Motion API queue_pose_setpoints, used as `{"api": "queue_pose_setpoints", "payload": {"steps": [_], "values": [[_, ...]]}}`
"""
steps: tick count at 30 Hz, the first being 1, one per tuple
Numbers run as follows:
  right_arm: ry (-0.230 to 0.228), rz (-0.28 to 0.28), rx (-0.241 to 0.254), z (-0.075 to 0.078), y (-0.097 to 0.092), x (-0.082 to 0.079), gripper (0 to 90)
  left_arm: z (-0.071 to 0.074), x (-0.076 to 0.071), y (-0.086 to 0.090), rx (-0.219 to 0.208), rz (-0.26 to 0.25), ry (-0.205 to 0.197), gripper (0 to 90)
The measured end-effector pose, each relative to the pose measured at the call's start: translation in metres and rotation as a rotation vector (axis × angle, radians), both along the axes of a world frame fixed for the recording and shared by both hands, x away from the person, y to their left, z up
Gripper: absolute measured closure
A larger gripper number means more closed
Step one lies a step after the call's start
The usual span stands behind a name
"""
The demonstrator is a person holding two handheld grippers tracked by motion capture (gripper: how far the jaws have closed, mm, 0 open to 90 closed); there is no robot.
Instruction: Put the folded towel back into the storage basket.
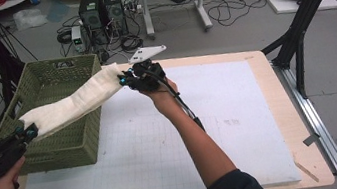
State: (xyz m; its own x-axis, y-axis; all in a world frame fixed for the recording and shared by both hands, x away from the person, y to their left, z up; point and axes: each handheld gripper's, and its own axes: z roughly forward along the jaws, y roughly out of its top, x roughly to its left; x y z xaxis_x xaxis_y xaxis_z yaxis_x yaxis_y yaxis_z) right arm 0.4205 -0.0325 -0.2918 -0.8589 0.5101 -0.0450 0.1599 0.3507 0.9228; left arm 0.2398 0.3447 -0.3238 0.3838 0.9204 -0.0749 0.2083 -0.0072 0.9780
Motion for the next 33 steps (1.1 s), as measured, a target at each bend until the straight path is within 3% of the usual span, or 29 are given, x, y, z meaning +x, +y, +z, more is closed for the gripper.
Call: {"api": "queue_pose_setpoints", "payload": {"steps": [12, 21, 33], "values": [[-0.003, 0.022, -0.02, 0.005, 0.057, 0.018, 80.9, 0.001, -0.01, 0.033, -0.012, 0.094, -0.014, 81.6], [-0.003, 0.025, -0.052, 0.004, 0.098, 0.034, 80.9, -0.007, -0.013, 0.049, 0.003, 0.139, 0.002, 81.5], [0.005, -0.018, -0.071, -0.001, 0.131, 0.05, 80.9, -0.01, -0.008, 0.058, 0.009, 0.168, 0.014, 81.0]]}}
